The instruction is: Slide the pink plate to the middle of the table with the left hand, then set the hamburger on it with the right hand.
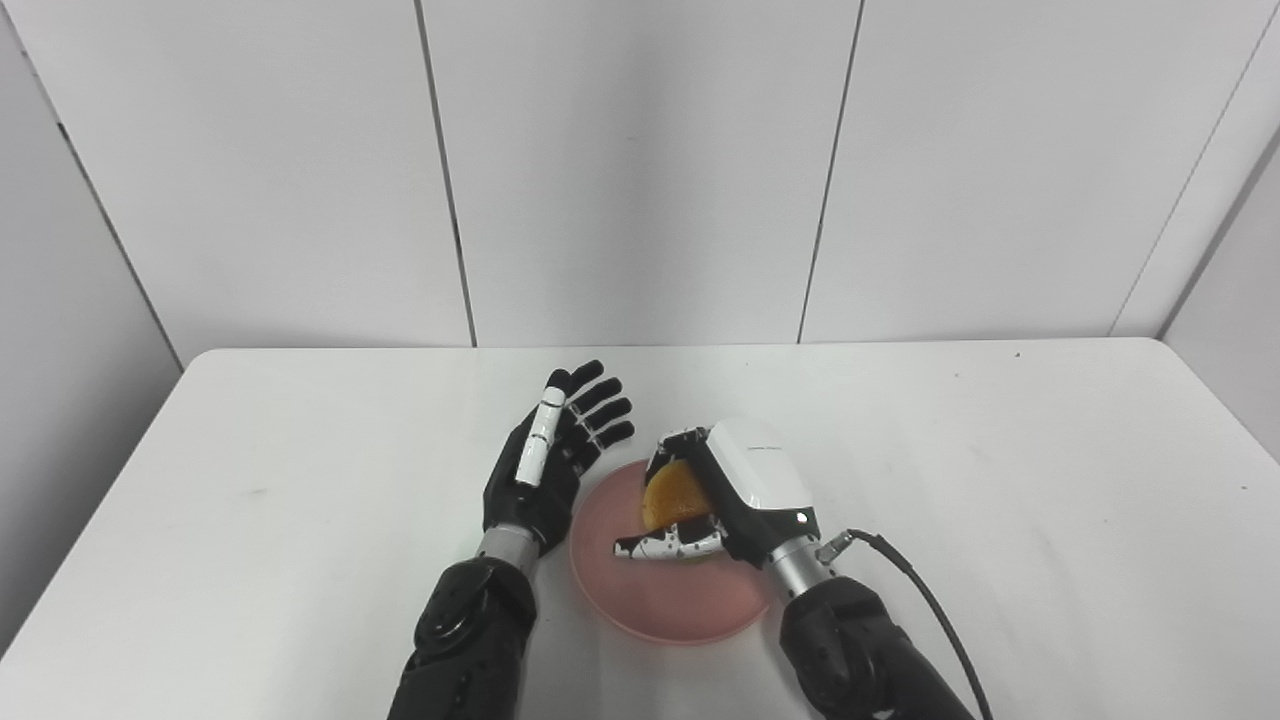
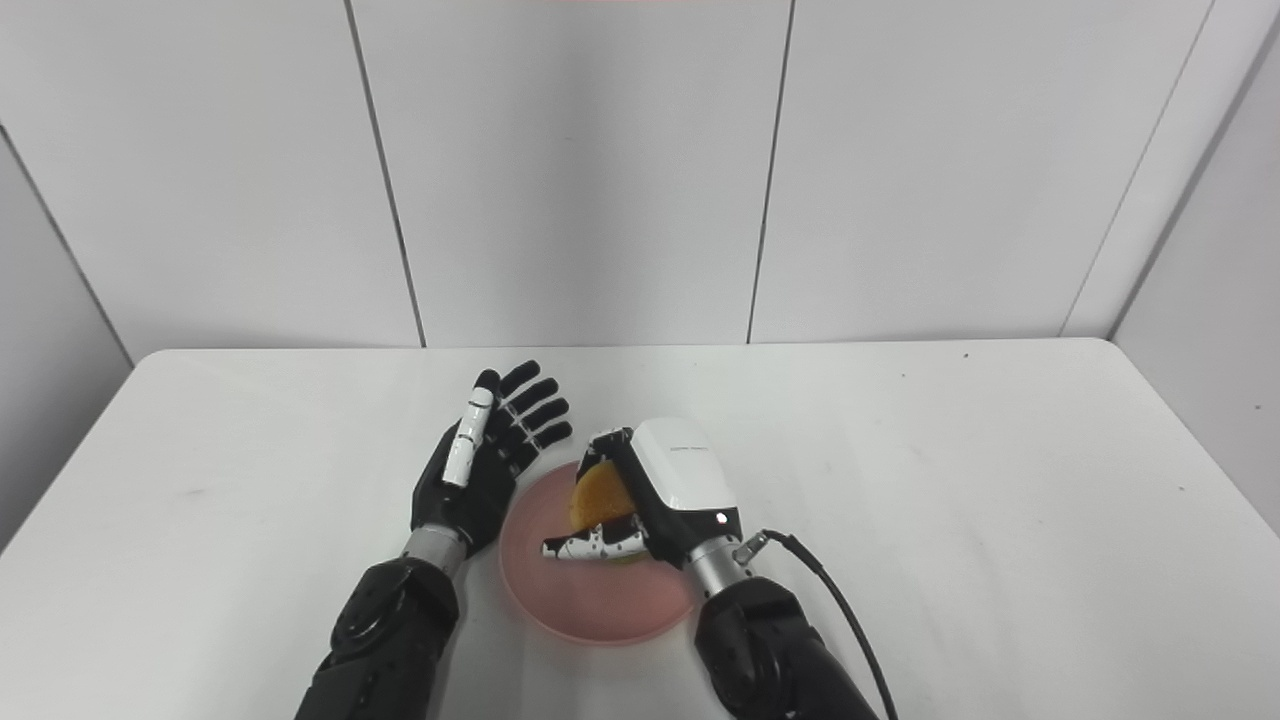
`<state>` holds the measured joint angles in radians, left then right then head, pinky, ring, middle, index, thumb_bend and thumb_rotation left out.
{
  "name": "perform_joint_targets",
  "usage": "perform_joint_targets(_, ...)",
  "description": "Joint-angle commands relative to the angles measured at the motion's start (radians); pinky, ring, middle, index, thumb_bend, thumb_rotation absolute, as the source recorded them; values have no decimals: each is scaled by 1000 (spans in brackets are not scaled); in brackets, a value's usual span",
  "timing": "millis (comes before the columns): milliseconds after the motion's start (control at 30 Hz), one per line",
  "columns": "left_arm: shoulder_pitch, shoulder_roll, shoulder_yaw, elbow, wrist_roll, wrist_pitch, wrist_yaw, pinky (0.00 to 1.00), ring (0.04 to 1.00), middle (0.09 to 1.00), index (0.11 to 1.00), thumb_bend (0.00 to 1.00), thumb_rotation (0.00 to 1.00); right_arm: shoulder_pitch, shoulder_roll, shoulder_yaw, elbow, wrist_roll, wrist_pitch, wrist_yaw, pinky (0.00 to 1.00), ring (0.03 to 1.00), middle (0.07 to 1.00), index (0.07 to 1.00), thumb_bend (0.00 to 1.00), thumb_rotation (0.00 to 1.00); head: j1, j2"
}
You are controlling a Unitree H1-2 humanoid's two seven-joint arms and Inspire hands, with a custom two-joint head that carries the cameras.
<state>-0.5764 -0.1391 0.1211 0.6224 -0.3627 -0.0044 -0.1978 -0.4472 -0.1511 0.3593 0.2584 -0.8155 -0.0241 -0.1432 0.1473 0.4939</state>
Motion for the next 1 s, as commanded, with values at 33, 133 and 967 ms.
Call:
perform_joint_targets(33,52,3,6,32,24,80,61,686,700,710,673,700,623,-47,0,10,20,-5,-48,-44,112,160,232,285,496,295,0,8)
perform_joint_targets(133,50,6,3,17,25,94,72,684,710,725,700,707,628,-47,-3,18,42,11,-43,-30,119,168,242,311,493,313,4,12)
perform_joint_targets(967,53,20,-3,-18,37,87,72,658,726,752,720,724,629,30,-89,-8,-315,-50,-57,8,517,620,689,667,735,1000,-11,25)
